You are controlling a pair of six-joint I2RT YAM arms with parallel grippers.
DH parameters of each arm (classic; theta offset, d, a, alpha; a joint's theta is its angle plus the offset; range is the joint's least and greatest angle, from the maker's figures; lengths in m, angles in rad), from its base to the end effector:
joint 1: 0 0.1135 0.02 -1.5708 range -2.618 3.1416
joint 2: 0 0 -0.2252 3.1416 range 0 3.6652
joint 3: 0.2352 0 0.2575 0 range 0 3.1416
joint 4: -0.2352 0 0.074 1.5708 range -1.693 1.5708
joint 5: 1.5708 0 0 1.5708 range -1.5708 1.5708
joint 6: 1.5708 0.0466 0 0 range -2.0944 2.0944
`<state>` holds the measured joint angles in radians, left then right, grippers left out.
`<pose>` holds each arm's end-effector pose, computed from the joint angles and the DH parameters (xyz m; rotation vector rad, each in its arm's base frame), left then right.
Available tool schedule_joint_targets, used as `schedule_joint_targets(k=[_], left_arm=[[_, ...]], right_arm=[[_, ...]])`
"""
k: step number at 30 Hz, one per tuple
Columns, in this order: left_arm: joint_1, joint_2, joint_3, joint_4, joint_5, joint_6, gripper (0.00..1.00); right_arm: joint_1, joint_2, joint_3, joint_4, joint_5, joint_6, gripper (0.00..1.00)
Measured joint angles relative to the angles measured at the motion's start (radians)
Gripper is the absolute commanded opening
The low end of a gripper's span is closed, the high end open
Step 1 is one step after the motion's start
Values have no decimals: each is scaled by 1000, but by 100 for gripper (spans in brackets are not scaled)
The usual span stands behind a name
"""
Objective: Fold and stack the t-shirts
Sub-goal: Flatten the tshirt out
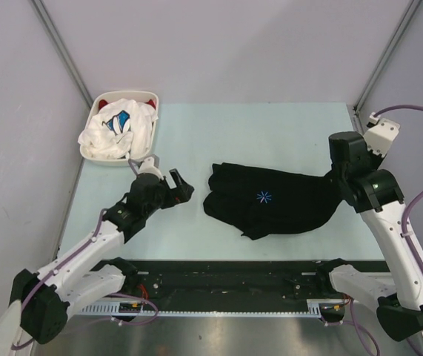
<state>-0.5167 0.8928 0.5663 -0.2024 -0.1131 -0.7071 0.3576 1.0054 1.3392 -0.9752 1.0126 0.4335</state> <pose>0.2104 -0.1135 0.2047 -0.2746 2.1394 -0.6107 0.1968 0.0313 0.3833 0.5896 1.8464 -0.5948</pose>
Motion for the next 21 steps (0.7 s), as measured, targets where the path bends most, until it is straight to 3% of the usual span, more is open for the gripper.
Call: schedule_joint_targets(k=[3,8,16,21], left_arm=[[-41,64,32,23,-8,8,100],[-69,232,114,67,-6,28,100],[-77,623,425,74,-2,105,100],[-77,834,605,73,30,137,97]], right_arm=[[-50,0,-52,-3,-33,39,99],[-60,19,-71,8,-142,86,100],[204,179,-71,203,-287,69,100],[233,285,-76,262,-341,65,100]])
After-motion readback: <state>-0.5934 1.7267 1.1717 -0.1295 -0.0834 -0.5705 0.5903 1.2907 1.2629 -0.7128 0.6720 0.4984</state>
